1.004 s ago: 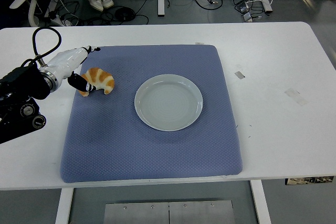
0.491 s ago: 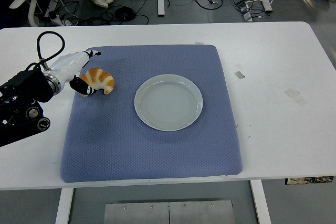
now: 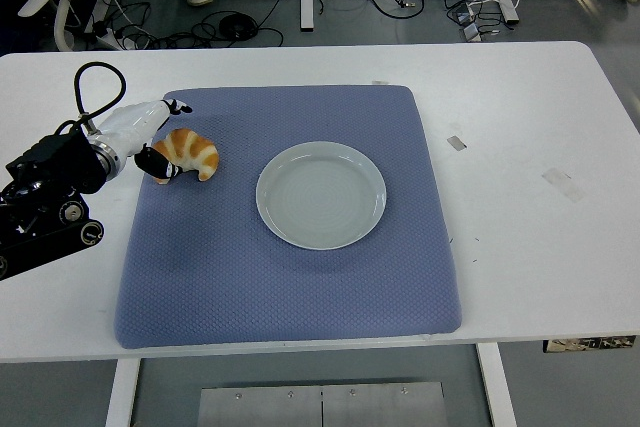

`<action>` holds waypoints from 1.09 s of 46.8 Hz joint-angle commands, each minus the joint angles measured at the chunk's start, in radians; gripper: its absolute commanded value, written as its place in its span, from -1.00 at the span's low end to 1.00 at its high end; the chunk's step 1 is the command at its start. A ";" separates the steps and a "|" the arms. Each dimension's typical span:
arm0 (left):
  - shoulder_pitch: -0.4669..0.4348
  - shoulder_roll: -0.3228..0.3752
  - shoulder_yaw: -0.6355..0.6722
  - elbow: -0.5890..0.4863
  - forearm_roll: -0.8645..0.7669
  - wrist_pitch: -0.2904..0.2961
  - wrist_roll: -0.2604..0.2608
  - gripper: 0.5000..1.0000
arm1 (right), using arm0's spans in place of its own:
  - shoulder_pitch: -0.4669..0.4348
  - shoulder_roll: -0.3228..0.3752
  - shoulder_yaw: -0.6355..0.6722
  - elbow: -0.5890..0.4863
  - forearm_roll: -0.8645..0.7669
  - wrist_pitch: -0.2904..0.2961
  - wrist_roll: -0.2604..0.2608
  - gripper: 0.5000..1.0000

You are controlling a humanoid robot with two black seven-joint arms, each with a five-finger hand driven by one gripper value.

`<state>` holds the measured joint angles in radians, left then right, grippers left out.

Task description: Place the bread on the plate

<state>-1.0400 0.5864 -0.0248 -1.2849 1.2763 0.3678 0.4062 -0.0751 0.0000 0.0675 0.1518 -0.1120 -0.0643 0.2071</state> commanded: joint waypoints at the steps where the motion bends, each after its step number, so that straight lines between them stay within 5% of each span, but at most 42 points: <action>1: 0.000 0.000 -0.001 0.001 -0.002 -0.003 -0.006 0.53 | 0.000 0.000 0.000 0.000 0.000 0.000 0.000 1.00; 6: 0.000 -0.007 0.000 0.002 -0.003 -0.012 -0.007 0.41 | 0.000 0.000 0.000 0.000 0.000 0.000 0.000 1.00; 13: -0.002 -0.007 -0.001 0.002 -0.023 -0.043 -0.026 -0.20 | 0.000 0.000 0.000 0.000 0.000 0.000 0.000 1.00; 22: -0.006 -0.007 -0.003 0.009 -0.049 -0.059 -0.036 -0.53 | 0.000 0.000 0.000 0.000 0.000 0.000 0.000 1.00; 51: -0.077 0.018 -0.014 0.003 -0.110 -0.063 -0.050 -0.69 | 0.000 0.000 0.000 0.000 0.000 0.000 0.000 1.00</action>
<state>-1.1069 0.6044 -0.0383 -1.2766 1.1670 0.3056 0.3559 -0.0751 0.0000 0.0675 0.1519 -0.1120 -0.0646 0.2070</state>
